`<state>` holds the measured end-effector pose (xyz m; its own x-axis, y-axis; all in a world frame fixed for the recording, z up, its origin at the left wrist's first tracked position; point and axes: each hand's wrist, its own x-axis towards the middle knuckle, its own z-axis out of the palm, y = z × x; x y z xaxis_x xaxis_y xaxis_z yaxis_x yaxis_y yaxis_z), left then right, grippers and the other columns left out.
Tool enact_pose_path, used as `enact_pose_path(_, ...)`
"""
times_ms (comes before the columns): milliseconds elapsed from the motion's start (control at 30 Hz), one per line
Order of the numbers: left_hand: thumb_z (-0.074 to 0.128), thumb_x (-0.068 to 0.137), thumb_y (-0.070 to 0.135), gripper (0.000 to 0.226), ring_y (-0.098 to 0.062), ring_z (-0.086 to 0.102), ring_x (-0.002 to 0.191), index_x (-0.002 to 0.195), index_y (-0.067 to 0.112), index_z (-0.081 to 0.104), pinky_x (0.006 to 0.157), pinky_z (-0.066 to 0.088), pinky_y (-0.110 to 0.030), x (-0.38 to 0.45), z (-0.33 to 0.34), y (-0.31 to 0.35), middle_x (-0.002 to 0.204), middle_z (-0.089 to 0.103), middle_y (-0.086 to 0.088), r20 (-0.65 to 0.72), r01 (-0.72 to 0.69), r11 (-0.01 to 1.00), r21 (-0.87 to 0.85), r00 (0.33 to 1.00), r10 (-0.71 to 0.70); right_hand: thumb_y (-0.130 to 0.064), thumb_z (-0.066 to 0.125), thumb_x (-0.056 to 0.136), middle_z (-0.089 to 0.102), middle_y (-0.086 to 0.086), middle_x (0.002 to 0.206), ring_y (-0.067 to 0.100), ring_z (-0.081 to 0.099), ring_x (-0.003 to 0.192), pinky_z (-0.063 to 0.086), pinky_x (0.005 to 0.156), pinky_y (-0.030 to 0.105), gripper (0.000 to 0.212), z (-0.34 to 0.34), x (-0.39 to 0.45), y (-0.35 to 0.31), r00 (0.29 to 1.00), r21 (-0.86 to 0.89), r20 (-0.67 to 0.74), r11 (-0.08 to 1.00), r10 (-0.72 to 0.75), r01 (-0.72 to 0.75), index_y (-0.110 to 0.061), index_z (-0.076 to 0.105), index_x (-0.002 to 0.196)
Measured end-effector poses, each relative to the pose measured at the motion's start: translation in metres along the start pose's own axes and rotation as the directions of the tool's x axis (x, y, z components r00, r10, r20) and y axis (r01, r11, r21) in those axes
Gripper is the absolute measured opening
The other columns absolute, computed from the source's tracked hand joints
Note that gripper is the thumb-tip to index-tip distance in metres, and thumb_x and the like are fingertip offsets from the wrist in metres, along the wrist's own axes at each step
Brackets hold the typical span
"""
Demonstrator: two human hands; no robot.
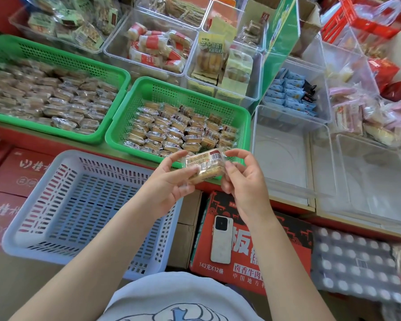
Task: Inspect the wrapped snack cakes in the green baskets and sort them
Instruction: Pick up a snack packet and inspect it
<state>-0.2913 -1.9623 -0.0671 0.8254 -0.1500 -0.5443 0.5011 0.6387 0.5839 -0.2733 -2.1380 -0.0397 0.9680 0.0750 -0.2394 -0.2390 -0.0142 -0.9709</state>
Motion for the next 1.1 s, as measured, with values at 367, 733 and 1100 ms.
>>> enact_pose_path(367, 0.079, 0.087, 0.018, 0.012, -0.008, 0.071, 0.069, 0.095, 0.02, 0.071, 0.06, 0.054, -0.02, 0.02, 0.004, -0.017, 0.087, 0.075, 0.002, -0.042, -0.246, 0.601, 0.76, 0.905, 0.424, 0.001, 0.044, 0.102, 0.045, 0.003, 0.062, 0.012, 0.037, 0.05, 0.032, 0.047, 0.023, 0.016, -0.015, 0.019, 0.002, 0.962, 0.213, -0.144, 0.956, 0.233, -0.2, -0.002, 0.06, 0.106)
enact_pose_path(733, 0.063, 0.098, 0.029, 0.023, -0.031, 0.074, 0.092, 0.109, 0.008, 0.061, 0.068, 0.064, -0.035, 0.063, 0.014, -0.012, 0.11, 0.069, -0.014, -0.188, 0.02, 0.975, 0.22, 0.982, 0.023, -0.003, 0.043, 0.104, 0.042, 0.003, 0.065, 0.012, 0.039, 0.05, 0.036, 0.048, 0.022, 0.015, -0.026, 0.055, 0.013, 0.977, 0.26, -0.033, 0.945, 0.212, -0.196, -0.006, 0.057, 0.108)
enact_pose_path(1100, 0.069, 0.094, 0.018, 0.031, -0.017, 0.068, 0.101, 0.125, 0.018, 0.063, 0.083, 0.056, -0.029, 0.131, 0.0, 0.002, 0.116, 0.072, -0.005, -0.091, -0.072, 0.861, 0.503, 0.987, 0.136, -0.036, 0.068, 0.093, 0.062, -0.012, 0.096, 0.017, 0.065, 0.09, 0.054, 0.08, 0.032, 0.022, -0.04, 0.121, 0.039, 0.98, -0.466, 0.069, 0.874, 0.188, -0.135, -0.033, 0.055, 0.111)
